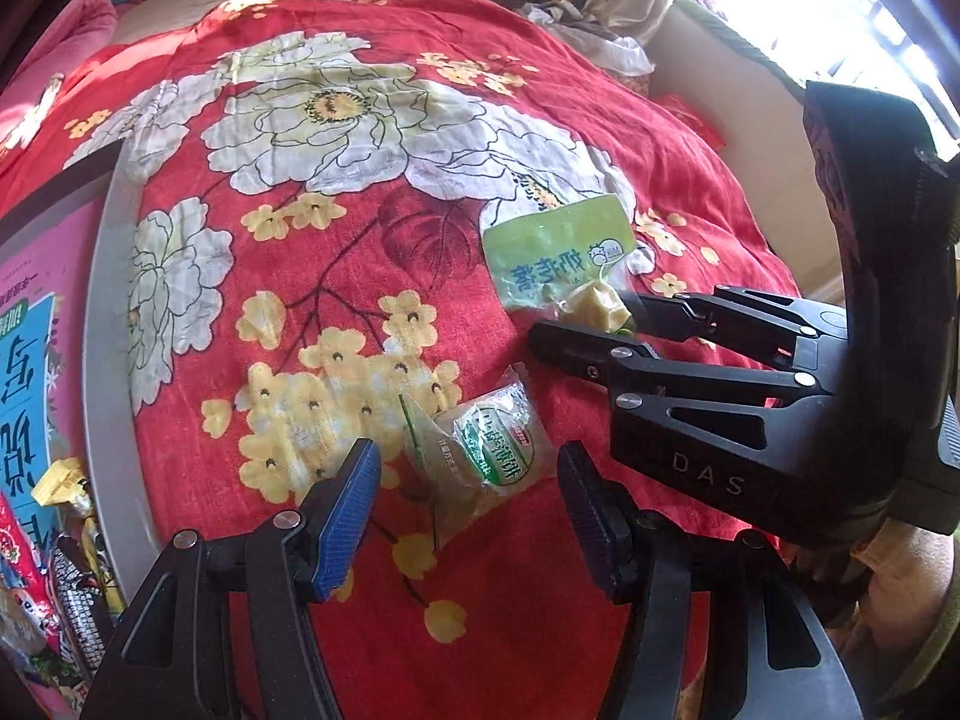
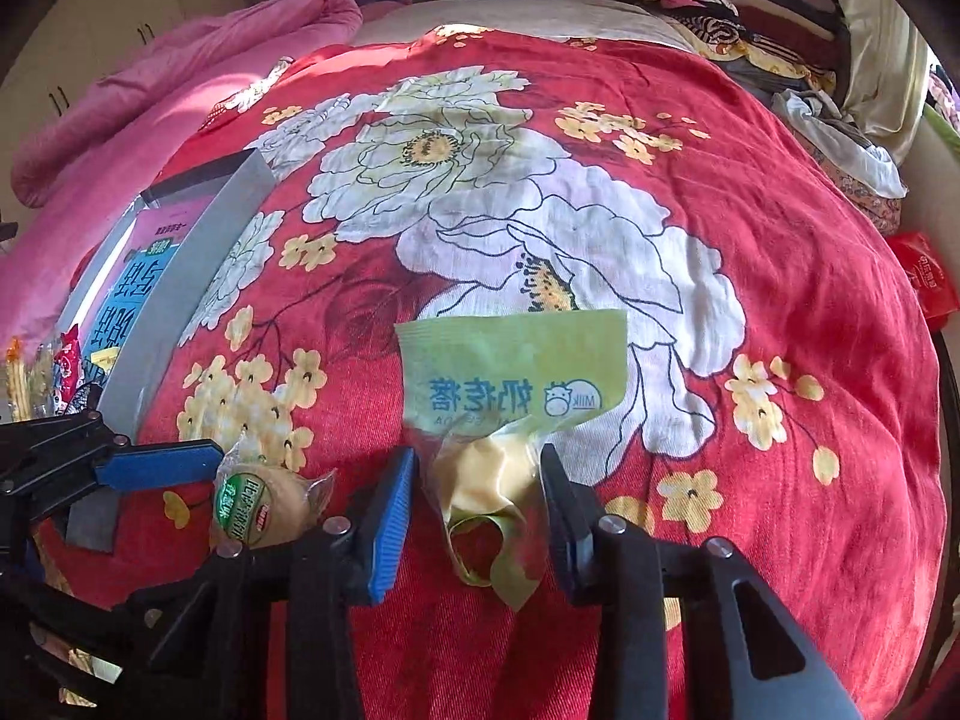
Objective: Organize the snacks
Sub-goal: 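Grasp the round cake packet with the left tool while the right tool grasps the green milk-roll bag, then carry the round cake packet to the tray with the left tool while the right tool carries the green bag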
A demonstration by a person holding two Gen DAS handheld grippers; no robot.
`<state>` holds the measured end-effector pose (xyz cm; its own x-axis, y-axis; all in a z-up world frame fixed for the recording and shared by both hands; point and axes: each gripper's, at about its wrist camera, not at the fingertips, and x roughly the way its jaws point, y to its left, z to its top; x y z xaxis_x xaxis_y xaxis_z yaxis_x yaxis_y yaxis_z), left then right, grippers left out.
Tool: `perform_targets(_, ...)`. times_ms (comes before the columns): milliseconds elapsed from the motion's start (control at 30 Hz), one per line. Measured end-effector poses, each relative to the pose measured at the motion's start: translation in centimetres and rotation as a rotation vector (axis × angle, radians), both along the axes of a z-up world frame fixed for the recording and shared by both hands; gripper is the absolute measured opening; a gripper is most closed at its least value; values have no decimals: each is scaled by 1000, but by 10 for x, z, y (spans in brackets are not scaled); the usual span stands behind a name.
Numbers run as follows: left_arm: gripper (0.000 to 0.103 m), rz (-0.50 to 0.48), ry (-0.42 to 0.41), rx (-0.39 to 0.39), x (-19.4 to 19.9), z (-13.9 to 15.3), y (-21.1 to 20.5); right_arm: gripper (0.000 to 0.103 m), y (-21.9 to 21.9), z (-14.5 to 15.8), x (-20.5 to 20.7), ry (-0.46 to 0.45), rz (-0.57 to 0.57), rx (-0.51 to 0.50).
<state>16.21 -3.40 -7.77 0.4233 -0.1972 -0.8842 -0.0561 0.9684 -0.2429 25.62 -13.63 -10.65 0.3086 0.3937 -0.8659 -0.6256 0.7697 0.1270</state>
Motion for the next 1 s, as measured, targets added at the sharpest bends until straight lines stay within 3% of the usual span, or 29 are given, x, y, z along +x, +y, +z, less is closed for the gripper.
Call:
perform_targets(167,48,17,-14,3,8,-7,-5,37,-15,8,5,35,-51,106)
perform_targets(333,45,9,-35,19,6,-6,-6,37,-25,20,7,68,-82,234)
perform_targets(467,44,23,-45,4,-1,0,1,37,-24,29,3,55,-66,280)
perform_targets(733,44,82,-114,-3,-37,34,34,37,-18,46,-16,46,-19,376)
perform_targets(1000,44,204,-199,28,-90,73,100,37,11,60,-53,34,81,447)
